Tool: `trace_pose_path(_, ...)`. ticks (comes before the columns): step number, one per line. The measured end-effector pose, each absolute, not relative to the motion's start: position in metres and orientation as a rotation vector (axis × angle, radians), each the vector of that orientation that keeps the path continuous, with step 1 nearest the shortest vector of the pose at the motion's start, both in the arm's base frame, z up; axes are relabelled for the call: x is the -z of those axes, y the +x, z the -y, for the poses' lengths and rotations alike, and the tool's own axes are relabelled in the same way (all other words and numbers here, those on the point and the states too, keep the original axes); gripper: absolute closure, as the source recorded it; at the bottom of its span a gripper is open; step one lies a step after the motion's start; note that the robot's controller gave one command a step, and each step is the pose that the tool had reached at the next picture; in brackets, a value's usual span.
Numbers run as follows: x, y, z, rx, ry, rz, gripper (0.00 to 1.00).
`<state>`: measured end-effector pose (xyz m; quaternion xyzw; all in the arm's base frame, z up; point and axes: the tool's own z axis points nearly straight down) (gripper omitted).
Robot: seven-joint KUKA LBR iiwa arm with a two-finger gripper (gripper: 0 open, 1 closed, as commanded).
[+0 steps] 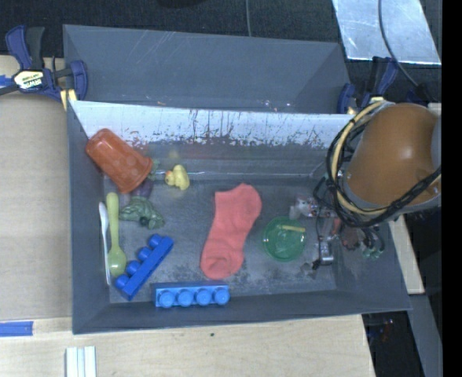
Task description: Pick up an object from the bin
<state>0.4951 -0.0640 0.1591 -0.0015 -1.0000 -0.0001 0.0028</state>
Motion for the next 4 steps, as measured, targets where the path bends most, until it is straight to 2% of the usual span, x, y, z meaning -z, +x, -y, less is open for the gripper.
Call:
trace_pose_path(1,-0.164,0.497,0.064,-0.001,-0.001,3.144,0.00)
trace_pose_path(2,-0.127,0.562,0.051,-0.001,-0.070,3.149,0.00)
trace_pose_path(3,-0.115,0.590,0.055,-0.003,0.109,3.146,0.00)
trace_pose_path(4,-0.093,0.595,0.027,-0.001,0.037,3.148,0.00)
